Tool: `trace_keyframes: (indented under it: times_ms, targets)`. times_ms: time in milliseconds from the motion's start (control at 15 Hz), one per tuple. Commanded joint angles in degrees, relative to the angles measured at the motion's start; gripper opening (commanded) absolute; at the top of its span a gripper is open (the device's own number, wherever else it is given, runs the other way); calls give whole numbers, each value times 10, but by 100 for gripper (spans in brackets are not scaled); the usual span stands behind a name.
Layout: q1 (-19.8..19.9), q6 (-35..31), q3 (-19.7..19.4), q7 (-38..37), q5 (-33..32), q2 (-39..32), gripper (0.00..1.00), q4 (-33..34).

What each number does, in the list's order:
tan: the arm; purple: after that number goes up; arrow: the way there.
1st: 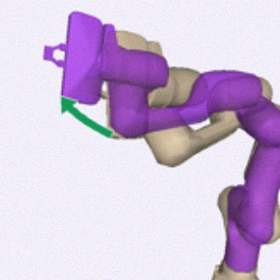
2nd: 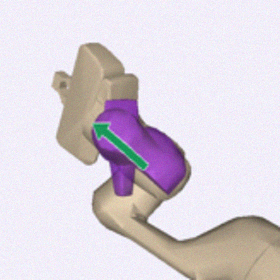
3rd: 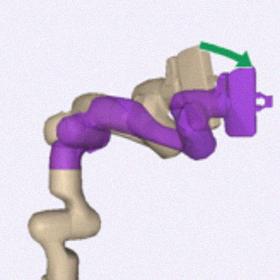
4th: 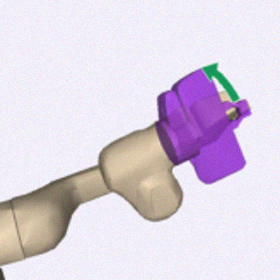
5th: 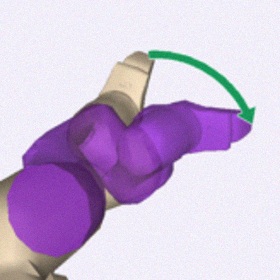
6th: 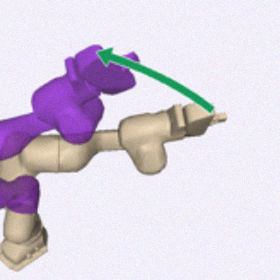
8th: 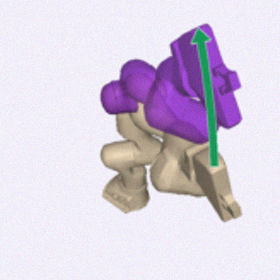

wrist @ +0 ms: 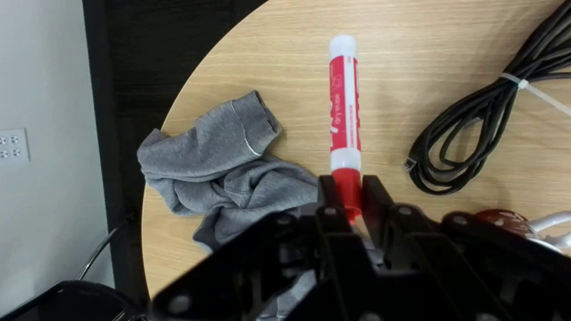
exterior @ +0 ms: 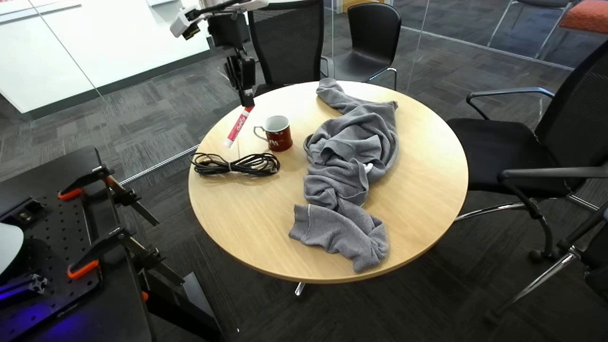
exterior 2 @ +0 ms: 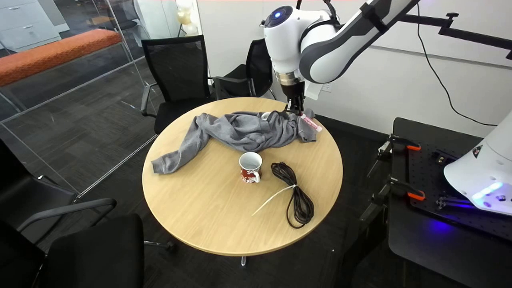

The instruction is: Remove the marker from the mug.

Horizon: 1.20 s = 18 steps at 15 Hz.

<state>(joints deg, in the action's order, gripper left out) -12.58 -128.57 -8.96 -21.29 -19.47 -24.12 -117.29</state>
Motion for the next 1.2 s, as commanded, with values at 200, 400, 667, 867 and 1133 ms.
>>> trace_keyframes:
  times_ms: [200, 400, 667, 867, 1133]
  targets:
    - [28, 20, 34, 83, -9, -97, 5, 83]
    - [32, 24, 37, 117, -9, -138, 5, 115]
    - [37, 27, 37, 164, -9, -189, 5, 157]
    - [45, 25, 39, 195, -4, -222, 5, 185]
    - [57, 28, 43, 227, 4, -265, 5, 224]
